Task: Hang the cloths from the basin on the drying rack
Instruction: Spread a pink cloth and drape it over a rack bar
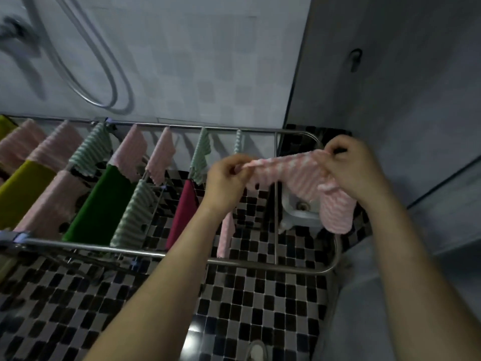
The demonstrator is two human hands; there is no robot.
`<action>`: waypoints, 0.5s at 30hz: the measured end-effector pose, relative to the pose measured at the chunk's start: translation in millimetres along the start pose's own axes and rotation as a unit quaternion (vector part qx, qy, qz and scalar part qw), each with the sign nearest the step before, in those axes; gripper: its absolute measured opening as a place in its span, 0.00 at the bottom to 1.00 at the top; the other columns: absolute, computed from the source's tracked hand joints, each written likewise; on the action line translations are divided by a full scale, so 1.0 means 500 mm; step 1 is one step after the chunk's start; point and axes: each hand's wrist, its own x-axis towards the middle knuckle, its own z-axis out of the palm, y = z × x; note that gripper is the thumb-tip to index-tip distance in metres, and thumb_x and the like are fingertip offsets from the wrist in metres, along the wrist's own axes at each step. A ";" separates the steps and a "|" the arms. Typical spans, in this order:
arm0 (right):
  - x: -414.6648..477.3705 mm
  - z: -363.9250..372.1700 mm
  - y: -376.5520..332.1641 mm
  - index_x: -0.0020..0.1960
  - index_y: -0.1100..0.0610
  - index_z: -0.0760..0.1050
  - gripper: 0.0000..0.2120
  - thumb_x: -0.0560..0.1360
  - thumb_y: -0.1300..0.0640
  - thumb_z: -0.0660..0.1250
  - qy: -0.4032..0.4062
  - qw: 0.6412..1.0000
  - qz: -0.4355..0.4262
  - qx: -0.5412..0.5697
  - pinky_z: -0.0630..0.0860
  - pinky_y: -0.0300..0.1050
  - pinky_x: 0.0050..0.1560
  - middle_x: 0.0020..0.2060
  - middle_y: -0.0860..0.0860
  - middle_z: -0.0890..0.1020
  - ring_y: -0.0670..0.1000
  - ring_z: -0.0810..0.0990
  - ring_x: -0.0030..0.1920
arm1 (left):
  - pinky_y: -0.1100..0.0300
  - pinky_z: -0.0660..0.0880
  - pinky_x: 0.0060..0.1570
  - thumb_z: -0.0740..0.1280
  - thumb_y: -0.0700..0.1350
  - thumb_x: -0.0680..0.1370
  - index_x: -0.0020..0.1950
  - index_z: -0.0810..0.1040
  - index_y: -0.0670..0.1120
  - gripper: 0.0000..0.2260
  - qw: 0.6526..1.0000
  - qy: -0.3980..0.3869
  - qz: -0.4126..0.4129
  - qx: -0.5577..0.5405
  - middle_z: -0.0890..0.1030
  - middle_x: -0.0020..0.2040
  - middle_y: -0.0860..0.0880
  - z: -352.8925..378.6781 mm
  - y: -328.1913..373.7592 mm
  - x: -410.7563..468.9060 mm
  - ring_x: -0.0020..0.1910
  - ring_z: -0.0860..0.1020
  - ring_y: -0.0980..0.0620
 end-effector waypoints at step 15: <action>-0.068 0.115 0.187 0.41 0.54 0.76 0.07 0.71 0.63 0.73 -0.314 0.894 0.180 -0.263 0.80 0.48 0.42 0.42 0.51 0.83 0.48 0.84 0.38 | 0.36 0.65 0.68 0.66 0.29 0.66 0.32 0.82 0.40 0.09 0.895 -0.175 0.059 0.405 0.79 0.34 0.43 0.078 -0.172 -0.084 0.37 0.78 0.45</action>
